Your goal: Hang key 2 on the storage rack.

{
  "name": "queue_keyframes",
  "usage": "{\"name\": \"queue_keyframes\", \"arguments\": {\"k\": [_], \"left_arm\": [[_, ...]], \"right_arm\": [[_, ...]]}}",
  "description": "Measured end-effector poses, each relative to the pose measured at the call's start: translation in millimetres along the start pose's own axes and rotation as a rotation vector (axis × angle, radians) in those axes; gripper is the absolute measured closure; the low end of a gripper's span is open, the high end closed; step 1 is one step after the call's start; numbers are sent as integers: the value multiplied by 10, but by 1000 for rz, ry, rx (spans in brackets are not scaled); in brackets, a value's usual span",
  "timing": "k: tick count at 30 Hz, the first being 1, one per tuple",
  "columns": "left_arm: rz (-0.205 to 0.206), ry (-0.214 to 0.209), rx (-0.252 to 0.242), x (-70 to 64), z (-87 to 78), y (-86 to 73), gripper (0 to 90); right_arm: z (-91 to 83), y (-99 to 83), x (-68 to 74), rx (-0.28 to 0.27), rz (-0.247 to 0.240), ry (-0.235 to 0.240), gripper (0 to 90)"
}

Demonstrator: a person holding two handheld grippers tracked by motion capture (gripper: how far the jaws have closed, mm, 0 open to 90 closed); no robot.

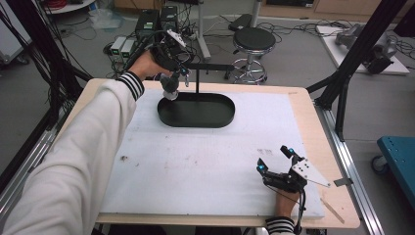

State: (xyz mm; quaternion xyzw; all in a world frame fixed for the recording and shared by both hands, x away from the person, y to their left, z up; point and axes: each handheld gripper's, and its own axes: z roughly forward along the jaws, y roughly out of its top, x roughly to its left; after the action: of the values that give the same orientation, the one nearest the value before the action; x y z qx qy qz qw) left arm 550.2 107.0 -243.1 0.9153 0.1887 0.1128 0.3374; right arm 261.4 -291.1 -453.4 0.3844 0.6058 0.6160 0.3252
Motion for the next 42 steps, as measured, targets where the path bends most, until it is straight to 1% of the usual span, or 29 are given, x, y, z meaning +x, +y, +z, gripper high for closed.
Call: {"name": "queue_keyframes", "arguments": {"k": [4, 5, 16, 23, 28, 29, 31, 34, 41, 42], "left_arm": [[-2, 6, 3, 11, 20, 3, 881], [-11, 7, -2, 10, 30, 2, 881], [-20, 38, 7, 37, 47, 0, 881], [-27, 51, -5, 50, 57, 4, 881], [-39, 75, -8, 59, 64, 9, 881], [-38, 85, -5, 60, 65, 10, 881], [-37, 86, -8, 64, 70, 9, 881], [-40, 107, -7, 65, 76, 14, 881], [-48, 133, -18, 74, 100, 22, 881], [-51, 130, -20, 80, 102, 19, 881]], "right_arm": [[1, 0, -1, -1, -3, 0, 13], [-2, 1, -1, 2, -2, 0, 13], [2, -1, -3, -2, 4, 2, 13], [1, 1, 1, 0, 6, 2, 13], [3, -1, 0, -3, 5, 1, 13], [1, 0, 2, -1, 7, 0, 13], [1, 0, -1, 0, 4, 2, 13], [2, -1, -3, -2, 4, 2, 13], [-3, -1, -3, 2, 6, 2, 13], [-3, 0, -5, 1, 3, 2, 13]]}}
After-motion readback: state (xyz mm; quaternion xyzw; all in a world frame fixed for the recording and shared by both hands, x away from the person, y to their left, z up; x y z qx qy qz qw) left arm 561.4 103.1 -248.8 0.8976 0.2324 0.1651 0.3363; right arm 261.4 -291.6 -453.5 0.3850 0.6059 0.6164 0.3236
